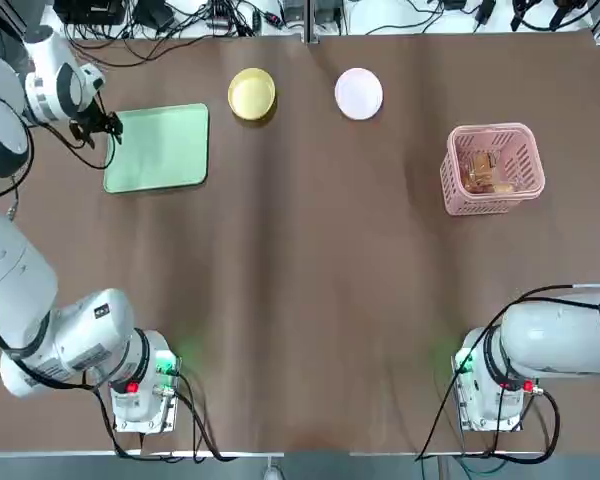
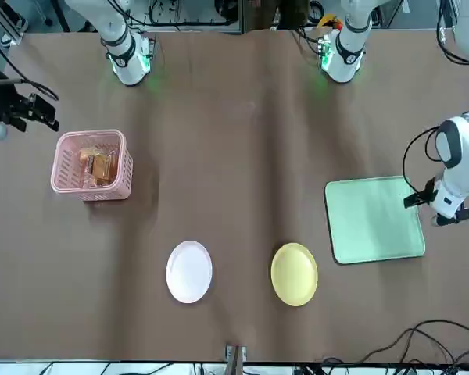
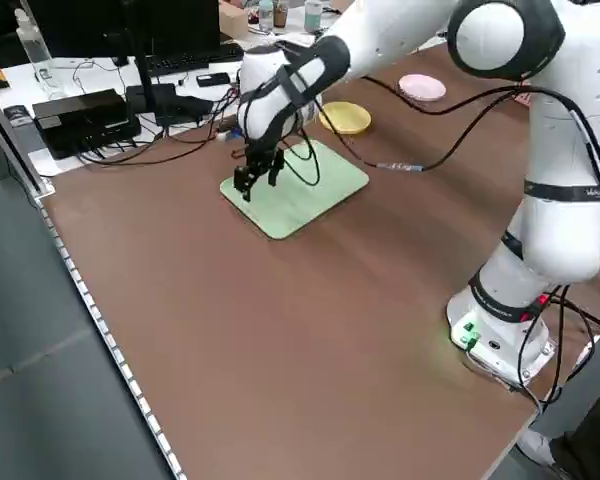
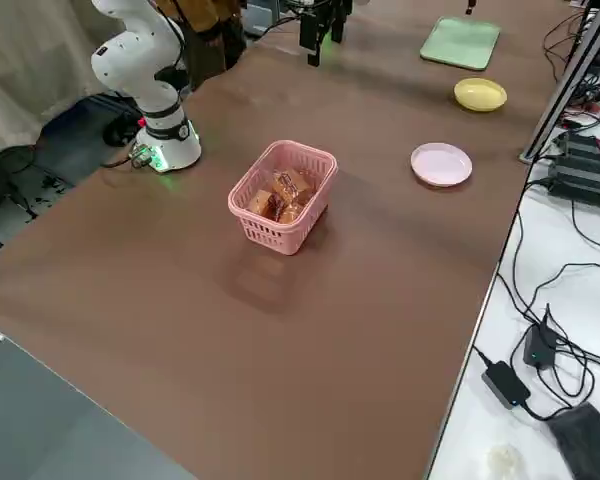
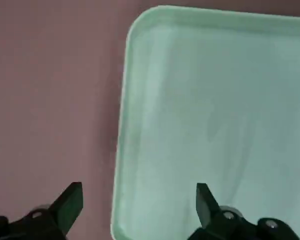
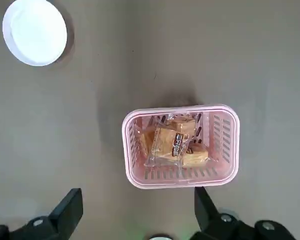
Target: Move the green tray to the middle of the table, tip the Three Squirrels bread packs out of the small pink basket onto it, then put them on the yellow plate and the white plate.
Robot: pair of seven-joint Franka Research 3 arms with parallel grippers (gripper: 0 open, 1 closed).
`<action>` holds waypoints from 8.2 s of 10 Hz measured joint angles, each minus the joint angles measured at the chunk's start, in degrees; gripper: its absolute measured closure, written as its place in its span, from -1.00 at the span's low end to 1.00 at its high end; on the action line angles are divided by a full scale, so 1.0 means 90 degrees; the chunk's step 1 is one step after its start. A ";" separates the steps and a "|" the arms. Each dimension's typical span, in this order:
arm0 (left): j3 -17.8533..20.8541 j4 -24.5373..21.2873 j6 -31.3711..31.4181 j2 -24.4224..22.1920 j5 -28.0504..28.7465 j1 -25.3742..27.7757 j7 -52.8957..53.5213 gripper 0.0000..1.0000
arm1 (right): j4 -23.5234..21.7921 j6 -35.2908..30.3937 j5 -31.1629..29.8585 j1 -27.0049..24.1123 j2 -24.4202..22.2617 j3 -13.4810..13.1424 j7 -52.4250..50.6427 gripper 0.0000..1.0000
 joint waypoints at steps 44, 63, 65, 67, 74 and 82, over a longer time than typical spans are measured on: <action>-0.4196 -0.1097 -0.0784 -0.0142 0.0038 -0.1674 -0.4113 0.89 | -0.0018 -0.0128 0.0000 -0.0082 0.0001 -0.0022 -0.0247 -0.97; -0.3997 0.3032 -0.5212 -0.0725 0.0023 0.0867 -0.2123 -1.00 | -0.4780 0.4679 0.0001 0.0427 0.0013 0.0138 -0.0350 -0.89; -0.3993 0.3191 -0.5217 -0.0758 0.0023 0.1033 -0.1977 -1.00 | -0.5085 0.5117 0.0001 0.0536 0.0185 0.0141 -0.0350 -0.84; -0.3997 0.3216 -0.5218 -0.0773 -0.0006 0.1375 -0.1926 -1.00 | -0.5189 0.5253 0.0001 0.0572 0.0341 0.0141 -0.0353 -0.65; -0.2251 0.3310 -0.5968 -0.1745 -0.0772 0.0227 -0.0873 -1.00 | -0.5233 0.5266 0.0004 0.0663 0.0526 0.0144 -0.0352 0.66; 0.0592 0.3343 -0.5873 -0.2414 -0.1691 -0.2294 -0.0235 -1.00 | -0.4253 0.3528 0.0087 0.0663 -0.0157 0.0131 -0.0347 0.87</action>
